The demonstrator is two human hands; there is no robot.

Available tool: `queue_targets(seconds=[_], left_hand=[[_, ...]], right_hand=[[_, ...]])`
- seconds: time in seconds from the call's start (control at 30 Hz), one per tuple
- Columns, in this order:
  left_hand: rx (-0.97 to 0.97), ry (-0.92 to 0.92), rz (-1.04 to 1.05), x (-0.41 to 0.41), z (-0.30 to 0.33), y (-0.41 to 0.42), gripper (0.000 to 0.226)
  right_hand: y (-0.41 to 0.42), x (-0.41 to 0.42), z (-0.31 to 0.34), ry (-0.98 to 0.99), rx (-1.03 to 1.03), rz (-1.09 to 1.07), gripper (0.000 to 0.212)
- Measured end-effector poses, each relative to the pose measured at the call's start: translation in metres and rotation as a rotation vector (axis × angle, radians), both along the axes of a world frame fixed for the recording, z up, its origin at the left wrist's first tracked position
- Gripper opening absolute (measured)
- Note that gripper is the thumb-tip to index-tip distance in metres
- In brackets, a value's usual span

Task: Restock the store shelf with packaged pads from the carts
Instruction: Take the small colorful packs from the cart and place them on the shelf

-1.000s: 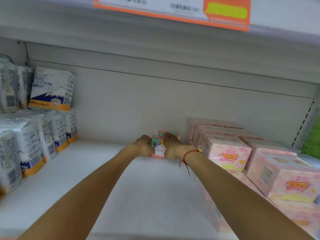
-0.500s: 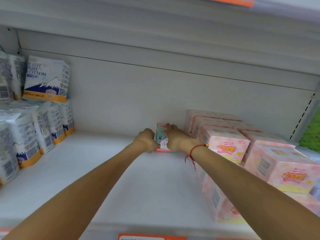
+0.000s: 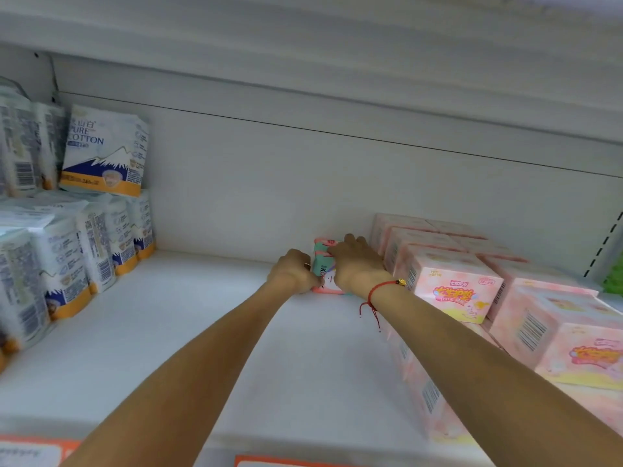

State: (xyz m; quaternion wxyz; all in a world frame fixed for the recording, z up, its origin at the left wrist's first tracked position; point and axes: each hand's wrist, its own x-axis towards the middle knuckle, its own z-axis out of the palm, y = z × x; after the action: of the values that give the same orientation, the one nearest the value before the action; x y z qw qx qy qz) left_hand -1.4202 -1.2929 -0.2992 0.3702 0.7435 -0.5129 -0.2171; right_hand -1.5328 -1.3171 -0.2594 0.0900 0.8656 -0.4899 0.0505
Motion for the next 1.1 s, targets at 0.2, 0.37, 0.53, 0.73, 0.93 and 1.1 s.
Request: queue_targets(seconds=[0.2,0.37,0.53,0.73,0.93,1.1], left_hand=[[0.042,0.023,-0.039,-0.006,0.004,0.009,0.015],[0.043,0.039,-0.049,-0.01,0.004,0.012,0.022],[0.065,0.066,-0.107,-0.009,0.008,0.009,0.037],[0.064,0.11,-0.151,-0.007,0.009,0.01,0.038],[0.065,0.217,-0.104,-0.011,0.016,0.019,0.063],[0.06,0.198,-0.013,-0.007,0.047,0.068,0.064]], right_hand=[[0.012,-0.006,0.006,-0.062,0.076,-0.004,0.051],[0.017,-0.011,0.008,-0.022,0.07,-0.002,0.046],[0.012,-0.013,0.006,-0.01,0.028,0.002,0.047],[0.008,-0.013,0.005,-0.026,0.013,-0.003,0.046],[0.011,-0.016,0.004,-0.024,0.022,0.016,0.06],[0.048,-0.034,0.018,-0.125,0.045,0.074,0.057]])
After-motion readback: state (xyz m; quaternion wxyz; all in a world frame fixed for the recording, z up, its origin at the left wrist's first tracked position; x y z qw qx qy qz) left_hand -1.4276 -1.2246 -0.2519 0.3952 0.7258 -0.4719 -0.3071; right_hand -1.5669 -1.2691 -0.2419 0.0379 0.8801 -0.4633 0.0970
